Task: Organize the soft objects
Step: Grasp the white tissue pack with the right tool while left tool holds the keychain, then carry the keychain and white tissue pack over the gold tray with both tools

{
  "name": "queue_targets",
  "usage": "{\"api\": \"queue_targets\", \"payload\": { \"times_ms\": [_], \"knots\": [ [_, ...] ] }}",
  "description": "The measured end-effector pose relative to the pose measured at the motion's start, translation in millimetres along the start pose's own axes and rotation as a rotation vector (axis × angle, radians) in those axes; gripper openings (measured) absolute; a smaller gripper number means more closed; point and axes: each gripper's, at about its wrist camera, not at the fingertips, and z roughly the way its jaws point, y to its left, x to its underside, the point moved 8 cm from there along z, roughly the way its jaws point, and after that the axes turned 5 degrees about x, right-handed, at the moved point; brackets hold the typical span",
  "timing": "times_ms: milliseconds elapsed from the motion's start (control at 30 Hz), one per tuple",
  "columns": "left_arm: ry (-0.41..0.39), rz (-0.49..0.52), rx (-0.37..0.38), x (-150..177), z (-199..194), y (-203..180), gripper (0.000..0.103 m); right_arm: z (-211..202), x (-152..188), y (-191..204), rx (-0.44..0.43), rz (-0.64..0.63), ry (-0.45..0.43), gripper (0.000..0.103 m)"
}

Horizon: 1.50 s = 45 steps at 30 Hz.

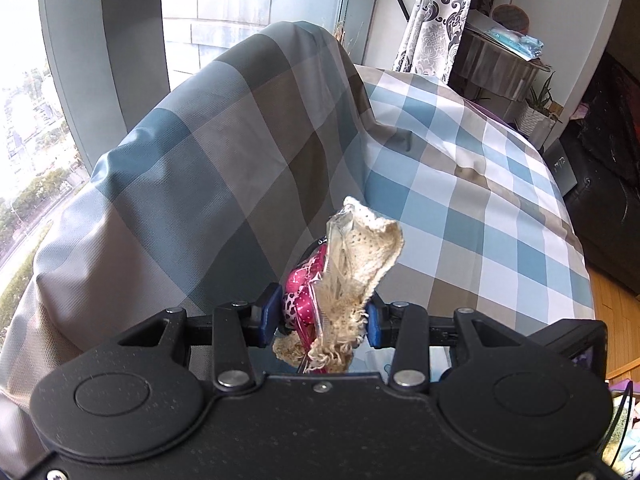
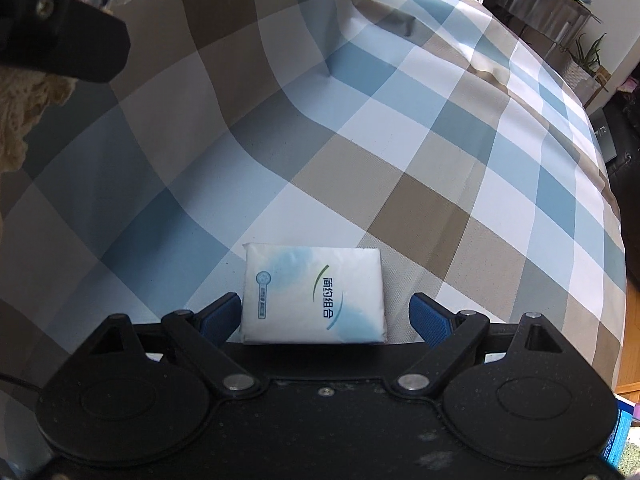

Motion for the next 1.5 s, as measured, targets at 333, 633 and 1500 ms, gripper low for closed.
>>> {"api": "queue_targets", "payload": {
  "times_ms": [333, 633, 1500],
  "knots": [
    [-0.014, -0.011, 0.012, -1, -5, 0, 0.042, 0, 2, 2, -0.047, 0.041, 0.024, 0.073],
    [-0.069, -0.003, 0.048, -9, -31, -9, 0.042, -48, -13, -47, -0.021, 0.161, -0.117, 0.073],
    [0.021, 0.285, 0.259, 56, -58, -137, 0.042, -279, 183, -260, 0.341, 0.578, -0.365, 0.073]
  ]
}}
